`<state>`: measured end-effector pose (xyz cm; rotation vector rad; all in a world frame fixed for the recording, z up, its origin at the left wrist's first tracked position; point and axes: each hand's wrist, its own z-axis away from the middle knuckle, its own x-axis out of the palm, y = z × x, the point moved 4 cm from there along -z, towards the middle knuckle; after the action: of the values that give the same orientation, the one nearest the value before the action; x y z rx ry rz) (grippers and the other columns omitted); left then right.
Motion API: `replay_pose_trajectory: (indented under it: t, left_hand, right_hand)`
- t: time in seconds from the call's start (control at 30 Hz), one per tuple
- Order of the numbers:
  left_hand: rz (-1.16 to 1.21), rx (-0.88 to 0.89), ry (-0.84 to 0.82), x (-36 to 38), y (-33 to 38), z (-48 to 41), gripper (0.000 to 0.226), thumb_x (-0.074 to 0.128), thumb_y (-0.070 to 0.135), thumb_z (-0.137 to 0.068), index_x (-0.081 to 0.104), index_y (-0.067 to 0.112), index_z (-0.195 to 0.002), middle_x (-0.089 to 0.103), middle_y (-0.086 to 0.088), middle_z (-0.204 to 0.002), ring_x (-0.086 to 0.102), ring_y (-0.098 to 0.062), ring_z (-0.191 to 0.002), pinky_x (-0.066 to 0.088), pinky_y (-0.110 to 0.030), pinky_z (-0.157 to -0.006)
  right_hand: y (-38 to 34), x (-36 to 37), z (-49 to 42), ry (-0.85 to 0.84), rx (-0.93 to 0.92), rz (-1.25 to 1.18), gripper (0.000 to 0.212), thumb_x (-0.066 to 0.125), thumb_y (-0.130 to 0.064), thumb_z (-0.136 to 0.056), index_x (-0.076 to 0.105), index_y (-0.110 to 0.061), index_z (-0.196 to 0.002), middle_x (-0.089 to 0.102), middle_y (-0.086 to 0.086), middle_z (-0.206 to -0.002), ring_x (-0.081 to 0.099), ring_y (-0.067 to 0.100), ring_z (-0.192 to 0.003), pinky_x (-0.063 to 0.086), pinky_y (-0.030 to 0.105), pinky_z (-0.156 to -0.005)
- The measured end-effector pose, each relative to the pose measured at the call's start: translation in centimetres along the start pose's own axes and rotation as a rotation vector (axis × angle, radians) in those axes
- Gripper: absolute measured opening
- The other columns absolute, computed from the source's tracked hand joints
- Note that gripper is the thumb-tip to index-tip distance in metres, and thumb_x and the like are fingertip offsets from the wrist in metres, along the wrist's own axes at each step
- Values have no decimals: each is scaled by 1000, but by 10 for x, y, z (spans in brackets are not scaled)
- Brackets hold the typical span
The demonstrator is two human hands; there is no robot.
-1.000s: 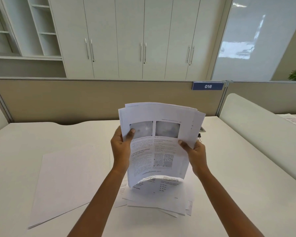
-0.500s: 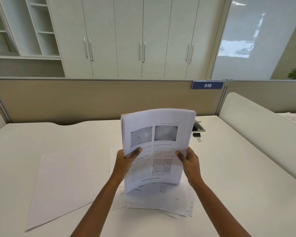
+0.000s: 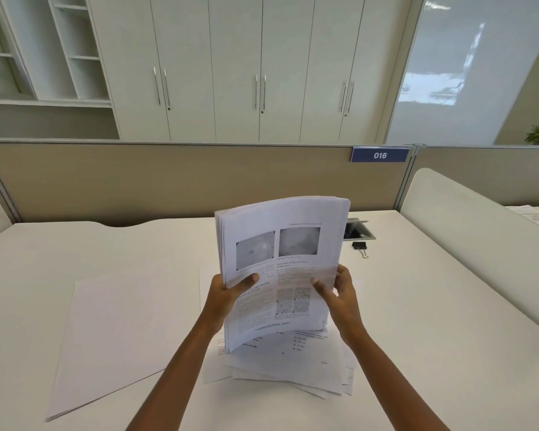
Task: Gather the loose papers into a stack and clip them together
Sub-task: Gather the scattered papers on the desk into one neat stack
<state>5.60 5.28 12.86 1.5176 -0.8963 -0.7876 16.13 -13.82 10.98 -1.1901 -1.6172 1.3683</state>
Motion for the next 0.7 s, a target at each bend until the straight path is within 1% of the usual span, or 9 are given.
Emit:
replay_pose_trajectory:
  t: [0.07,0.13,0.23,0.3,0.4,0.47,0.57,0.63,0.7]
  left_hand:
    - [-17,-8,-6,1,-8,3,85,69,81,-20,62,32,-89,68,6,-87,65,-12,-80,53,-15,-55]
    - [-20,-15,3,1,-15,6,83,69,80,-24,62,31,-90,68,7,-88,65,-12,-81,53,-14,-56]
    - [10,-48,75,-2,-21,3,38,75,50,-63,64,26,-90,67,8,-84,64,-21,-79,51,-18,-57]
    - [-10,-80,139,-4,-22,-1,16,67,23,-81,65,17,-96,66,7,-80,63,-20,-74,48,-18,-54]
    - [-33,-115,161,-7,-15,-8,10,60,25,-86,63,17,-92,67,6,-80,63,-10,-72,48,-15,-53]
    - [-45,-128,160,-10,-12,-12,17,51,29,-92,61,17,-97,67,0,-92,64,-14,-81,52,-18,-66]
    - [-490,-187,326,-36,-27,-13,40,40,36,-96,56,9,-121,57,-17,-124,55,-33,-113,44,-39,-93]
    - [-967,-354,389,-59,-44,-7,50,44,37,-93,43,6,-133,40,-26,-137,38,-40,-129,33,-47,-105]
    - [-1147,-555,372,-79,-65,3,68,49,40,-90,23,5,-142,16,-34,-148,13,-45,-140,18,-56,-112]
  right_hand:
    - [2,-2,1,8,13,-15,35,56,-8,-89,40,-12,-120,55,1,-108,58,6,-94,55,9,-66]
    - [6,-3,2,-18,51,8,38,54,-6,-90,38,-9,-125,54,4,-115,59,14,-99,57,20,-79]
    - [15,-6,0,-116,156,126,39,50,-8,-93,41,-5,-131,54,12,-127,55,30,-114,47,48,-100]
    - [21,-11,-1,-169,198,184,31,47,-8,-94,50,-2,-125,58,16,-126,57,35,-113,45,53,-100]
    - [22,-19,-5,-98,167,205,21,48,-4,-93,61,-2,-109,66,19,-113,63,31,-96,52,46,-90]
    - [23,-25,-7,-15,163,176,14,50,-4,-92,64,-2,-95,68,23,-101,60,26,-80,50,39,-79]
    - [31,-35,-7,36,224,167,17,50,-3,-91,64,-13,-87,69,19,-94,61,26,-74,50,38,-75]
    - [40,-41,-4,37,281,197,17,49,-3,-91,64,-10,-96,69,16,-98,64,30,-80,52,43,-82]
    - [51,-45,0,24,335,242,20,48,-3,-91,64,-6,-103,69,14,-100,66,35,-89,52,46,-88]
